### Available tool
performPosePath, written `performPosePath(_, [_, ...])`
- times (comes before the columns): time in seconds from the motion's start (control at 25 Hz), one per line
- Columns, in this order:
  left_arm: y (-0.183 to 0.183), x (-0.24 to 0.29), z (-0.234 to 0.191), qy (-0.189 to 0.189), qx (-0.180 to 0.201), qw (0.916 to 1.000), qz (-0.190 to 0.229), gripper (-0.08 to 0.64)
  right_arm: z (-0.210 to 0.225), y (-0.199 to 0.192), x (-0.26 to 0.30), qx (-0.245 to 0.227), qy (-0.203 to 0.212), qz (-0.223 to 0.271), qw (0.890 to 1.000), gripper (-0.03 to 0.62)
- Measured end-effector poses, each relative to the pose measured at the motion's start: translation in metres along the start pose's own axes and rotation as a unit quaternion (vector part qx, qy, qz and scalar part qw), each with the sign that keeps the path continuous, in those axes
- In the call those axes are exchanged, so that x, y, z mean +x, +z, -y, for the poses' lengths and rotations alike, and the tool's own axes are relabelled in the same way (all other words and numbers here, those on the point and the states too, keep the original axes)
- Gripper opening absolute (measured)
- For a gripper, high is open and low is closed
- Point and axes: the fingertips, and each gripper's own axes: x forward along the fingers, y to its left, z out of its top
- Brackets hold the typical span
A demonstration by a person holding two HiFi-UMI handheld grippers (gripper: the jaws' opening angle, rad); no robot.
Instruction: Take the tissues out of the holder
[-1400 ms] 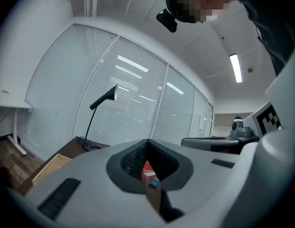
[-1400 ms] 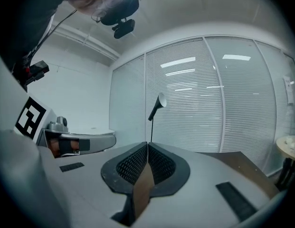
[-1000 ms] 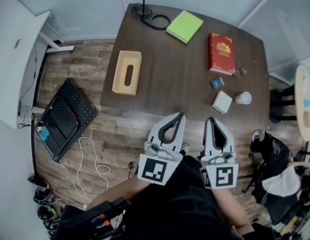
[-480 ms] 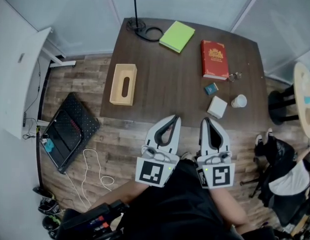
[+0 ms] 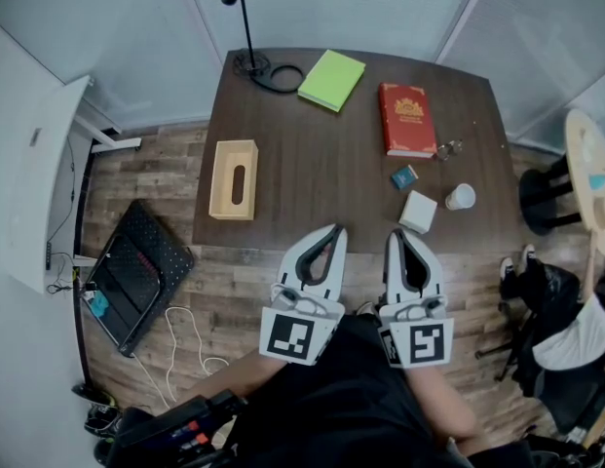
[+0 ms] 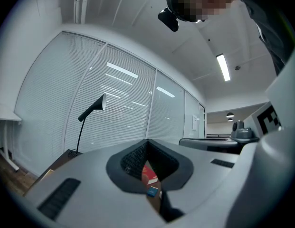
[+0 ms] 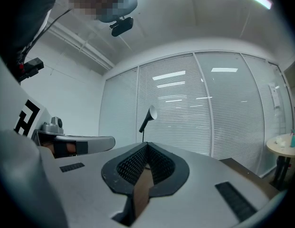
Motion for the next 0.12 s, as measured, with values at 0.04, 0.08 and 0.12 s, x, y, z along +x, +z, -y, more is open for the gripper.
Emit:
performPosePath(0.04, [-0.0002,0.0007,-0.0003,-0.001,0.000,1.0000,-0.001,-0.002,-0.0001,0.0000,0.0008,0.000,0.000,0.000,1.000,0.011])
performPosePath(0.08, [-0.0004,0.0014,-0.0008,-0.002,-0.001,1.0000,-0.002,-0.002,-0.0003,-0.0001,0.0017,0.001,0.000,0.000,1.000,0.011])
performPosePath(0.12, [-0.0007,0.0021,-0.0014,-0.002,-0.001,1.0000,-0.003,-0.002,-0.0005,-0.0003,0.0028,0.001,-0.001,0.000,1.000,0.011])
